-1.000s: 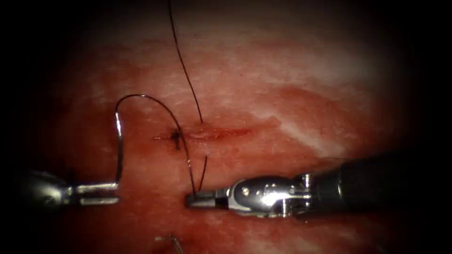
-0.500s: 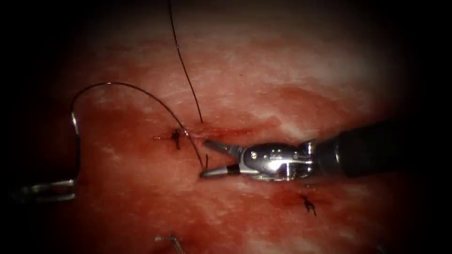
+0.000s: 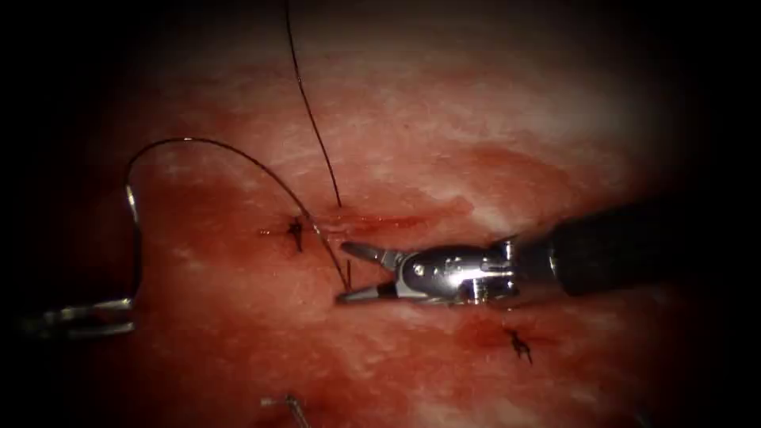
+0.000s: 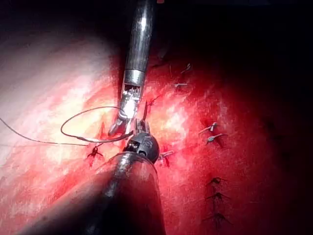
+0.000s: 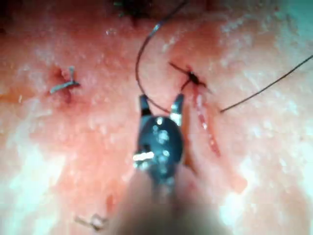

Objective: Wound Closure

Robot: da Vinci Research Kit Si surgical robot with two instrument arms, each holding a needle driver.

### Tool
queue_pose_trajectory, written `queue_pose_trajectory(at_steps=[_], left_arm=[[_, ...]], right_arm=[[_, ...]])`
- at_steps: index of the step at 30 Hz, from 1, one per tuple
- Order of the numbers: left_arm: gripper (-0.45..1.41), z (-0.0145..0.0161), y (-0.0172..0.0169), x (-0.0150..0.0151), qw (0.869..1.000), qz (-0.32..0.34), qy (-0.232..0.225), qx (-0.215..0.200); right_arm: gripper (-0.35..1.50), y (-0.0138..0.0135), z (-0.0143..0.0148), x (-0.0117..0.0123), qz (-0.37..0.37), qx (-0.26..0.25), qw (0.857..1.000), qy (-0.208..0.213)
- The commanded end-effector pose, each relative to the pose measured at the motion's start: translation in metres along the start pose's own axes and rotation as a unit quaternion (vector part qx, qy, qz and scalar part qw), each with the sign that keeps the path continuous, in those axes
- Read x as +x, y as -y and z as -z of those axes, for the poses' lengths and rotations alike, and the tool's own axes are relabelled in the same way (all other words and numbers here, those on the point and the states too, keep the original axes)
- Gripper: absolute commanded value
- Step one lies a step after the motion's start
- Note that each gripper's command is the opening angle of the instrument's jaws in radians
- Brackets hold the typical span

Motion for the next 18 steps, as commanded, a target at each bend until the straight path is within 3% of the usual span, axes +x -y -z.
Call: queue_pose_trajectory(at_steps=[1, 7, 11, 17, 18], left_arm=[[-0.45, -0.0005, -0.0006, -0.0005, 1.0, 0.001, 0.001, 0.0], [-0.45, -0.0005, -0.0004, -0.0006, 1.0, 0.001, 0.001, -0.001], [-0.45, -0.0006, 0.0004, -0.002, 1.0, 0.001, 0.0, -0.002], [-0.45, -0.0004, 0.0022, -0.0056, 1.0, -0.003, 0.012, 0.007], [-0.45, -0.0002, 0.0026, -0.0069, 1.0, -0.001, 0.016, 0.011]], right_arm=[[-0.35, 0.0004, -0.0003, -0.0006, 0.004, 0.004, 1.0, -0.002], [-0.35, 0.001, 0.0008, -0.0006, 0.006, 0.016, 1.0, 0.009], [-0.35, 0.0031, 0.0014, 0.0006, 0.009, 0.025, 1.0, 0.012], [-0.35, 0.0084, 0.0019, 0.005, 0.011, 0.043, 0.999, 0.005], [-0.35, 0.0104, 0.0022, 0.0069, 0.011, 0.048, 0.999, 0.003]])
